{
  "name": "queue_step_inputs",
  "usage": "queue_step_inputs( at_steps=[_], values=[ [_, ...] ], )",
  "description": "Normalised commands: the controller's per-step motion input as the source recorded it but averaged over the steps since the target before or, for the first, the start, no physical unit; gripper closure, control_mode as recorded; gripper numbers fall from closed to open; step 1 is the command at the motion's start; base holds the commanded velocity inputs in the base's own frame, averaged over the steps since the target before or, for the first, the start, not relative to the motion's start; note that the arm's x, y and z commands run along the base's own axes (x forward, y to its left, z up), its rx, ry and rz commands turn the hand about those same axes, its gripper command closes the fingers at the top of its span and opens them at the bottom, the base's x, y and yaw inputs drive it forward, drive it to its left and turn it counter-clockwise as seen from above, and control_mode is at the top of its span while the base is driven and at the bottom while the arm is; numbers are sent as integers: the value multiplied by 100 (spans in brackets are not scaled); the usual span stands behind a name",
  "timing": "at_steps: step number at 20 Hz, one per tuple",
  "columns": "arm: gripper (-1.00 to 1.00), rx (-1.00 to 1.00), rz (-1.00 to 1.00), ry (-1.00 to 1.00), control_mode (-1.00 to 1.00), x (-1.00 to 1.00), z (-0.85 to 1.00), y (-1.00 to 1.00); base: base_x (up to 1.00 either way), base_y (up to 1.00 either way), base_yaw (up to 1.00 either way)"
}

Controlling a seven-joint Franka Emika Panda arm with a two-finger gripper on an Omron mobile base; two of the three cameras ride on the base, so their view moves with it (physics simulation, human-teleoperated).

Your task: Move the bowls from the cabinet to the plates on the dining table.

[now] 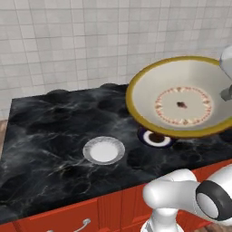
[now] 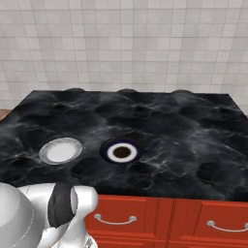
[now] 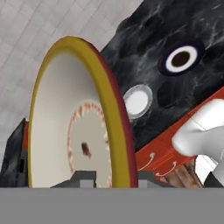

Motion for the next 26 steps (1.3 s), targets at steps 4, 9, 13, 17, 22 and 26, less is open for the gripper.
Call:
queue_step_inputs(
  at_steps=[4,9,13,17,22,26],
  values=[
    [100,-8,0,49,-100,64,-14,1,0,0,0],
    [100,-1,0,10,-100,40,-58,17,0,0,0],
    [100,6,1,0,-100,37,-73,11,0,0,0],
    [100,18,0,0,-100,61,-67,0,0,0,0],
    [100,15,4,2,-100,78,-65,1,0,0,0],
    [100,4,15,3,-100,86,-35,0,0,0,0]
  ],
)
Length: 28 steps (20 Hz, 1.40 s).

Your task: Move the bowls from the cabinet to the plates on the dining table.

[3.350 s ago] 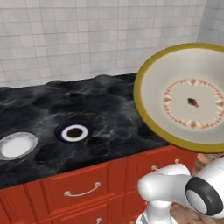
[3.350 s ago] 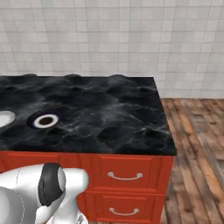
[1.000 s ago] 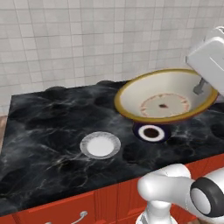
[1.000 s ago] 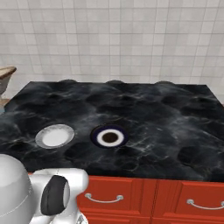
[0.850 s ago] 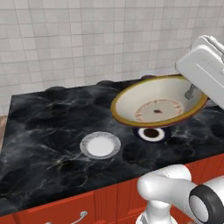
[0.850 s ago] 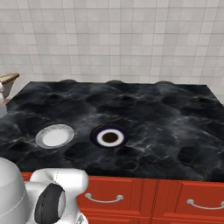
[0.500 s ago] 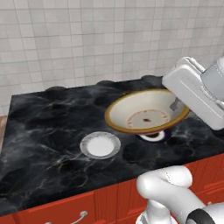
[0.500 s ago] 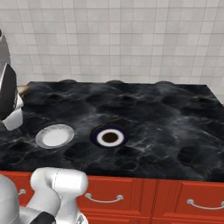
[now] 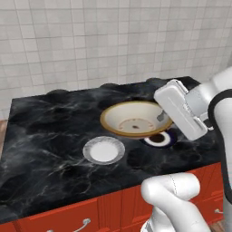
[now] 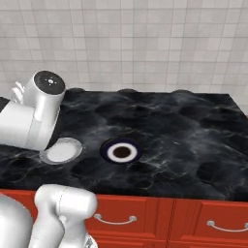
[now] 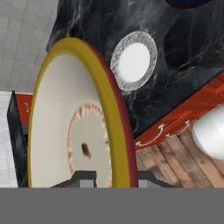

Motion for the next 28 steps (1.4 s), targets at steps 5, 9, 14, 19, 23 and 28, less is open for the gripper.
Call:
queue_step_inputs(
  at_steps=[5,9,14,19,23,28],
  values=[
    [100,0,16,11,-100,70,-21,0,0,0,0],
    [100,0,16,11,-100,65,-21,-5,0,0,0],
    [100,0,20,0,-100,44,-26,0,0,0,0],
    [100,0,26,-12,-100,23,-31,0,0,0,0],
    [100,1,29,-23,-100,12,-24,0,0,0,0],
    [100,6,27,-16,-100,16,-20,-4,0,0,0]
  ],
)
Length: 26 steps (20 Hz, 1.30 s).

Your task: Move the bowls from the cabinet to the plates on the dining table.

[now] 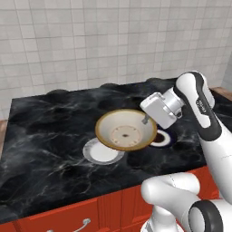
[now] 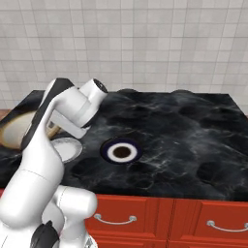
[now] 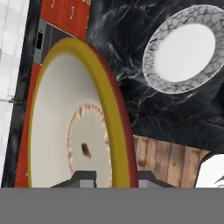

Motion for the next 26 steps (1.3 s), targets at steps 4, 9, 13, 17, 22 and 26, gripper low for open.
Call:
queue_step_inputs(
  at_steps=[4,9,13,17,22,26],
  values=[
    [100,4,22,-7,-100,17,-29,-1,0,0,0],
    [100,2,19,-2,-100,20,-30,0,0,0,0],
    [100,3,18,-3,-100,21,-25,0,0,0,0],
    [100,3,13,-1,-100,13,-18,1,0,0,0],
    [100,2,7,0,-100,1,-20,13,0,0,0],
    [100,0,0,0,-100,10,-23,32,0,0,0]
  ],
)
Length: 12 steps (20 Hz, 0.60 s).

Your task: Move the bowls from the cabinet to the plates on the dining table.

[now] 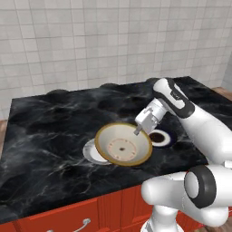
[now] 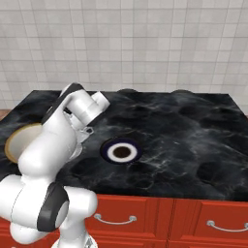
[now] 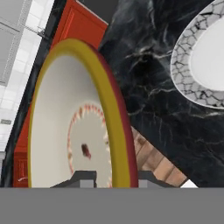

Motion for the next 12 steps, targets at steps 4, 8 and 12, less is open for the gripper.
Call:
queue_step_inputs(
  at_steps=[4,8,12],
  values=[
    [100,0,-8,-2,-100,21,-21,27,0,0,0],
    [100,0,-6,0,-100,28,-22,4,0,0,0],
    [100,0,-1,0,-100,37,-22,-11,0,0,0]
  ],
)
